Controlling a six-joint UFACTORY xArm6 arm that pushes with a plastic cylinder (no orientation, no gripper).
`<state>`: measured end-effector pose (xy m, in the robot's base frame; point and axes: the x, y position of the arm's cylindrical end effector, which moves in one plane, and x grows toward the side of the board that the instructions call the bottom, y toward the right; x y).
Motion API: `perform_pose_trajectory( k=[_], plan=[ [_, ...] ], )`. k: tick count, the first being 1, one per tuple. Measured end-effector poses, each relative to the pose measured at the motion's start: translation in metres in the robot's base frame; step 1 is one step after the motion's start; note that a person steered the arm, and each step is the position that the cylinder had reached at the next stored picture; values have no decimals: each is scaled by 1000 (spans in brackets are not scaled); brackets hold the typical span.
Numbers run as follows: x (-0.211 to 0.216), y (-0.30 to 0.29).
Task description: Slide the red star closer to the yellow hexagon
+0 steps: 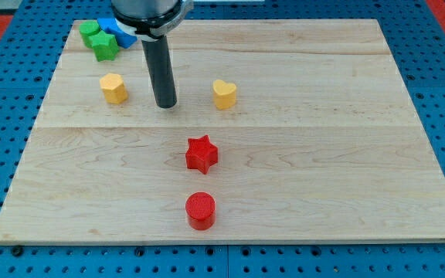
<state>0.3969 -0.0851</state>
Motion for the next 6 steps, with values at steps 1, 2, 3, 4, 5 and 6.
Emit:
perform_pose_trajectory(
  k=[1,2,3,4,5,6],
  plan=[
    [0,15],
    [0,29],
    [0,44],
    [30,61],
    [69,64],
    [98,116]
  ],
)
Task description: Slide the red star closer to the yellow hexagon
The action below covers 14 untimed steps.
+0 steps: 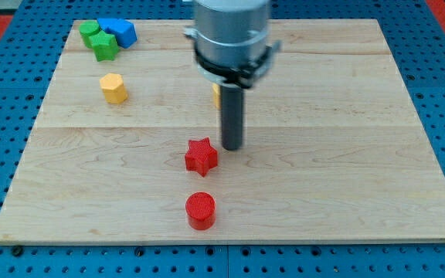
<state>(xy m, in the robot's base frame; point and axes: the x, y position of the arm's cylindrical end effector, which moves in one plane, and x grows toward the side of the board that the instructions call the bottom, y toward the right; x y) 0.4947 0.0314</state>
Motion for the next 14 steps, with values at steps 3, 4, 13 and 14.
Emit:
perform_pose_trajectory(
  k=[3,4,13,14],
  plan=[
    [35,-56],
    [24,-80],
    [-39,-119],
    [-39,-85]
  ],
)
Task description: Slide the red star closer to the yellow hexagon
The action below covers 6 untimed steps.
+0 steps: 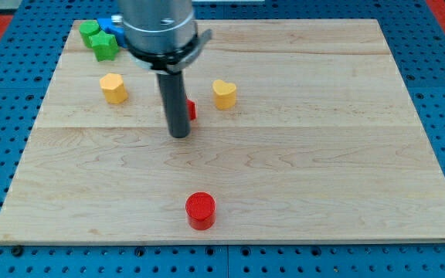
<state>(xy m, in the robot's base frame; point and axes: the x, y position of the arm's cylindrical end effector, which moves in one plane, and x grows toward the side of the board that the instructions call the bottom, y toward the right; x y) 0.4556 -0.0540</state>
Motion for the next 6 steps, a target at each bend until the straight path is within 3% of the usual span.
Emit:
perform_pose_trajectory(
  k=[1,3,6],
  plan=[
    [-6,10],
    [-36,-31],
    [-38,-25]
  ],
)
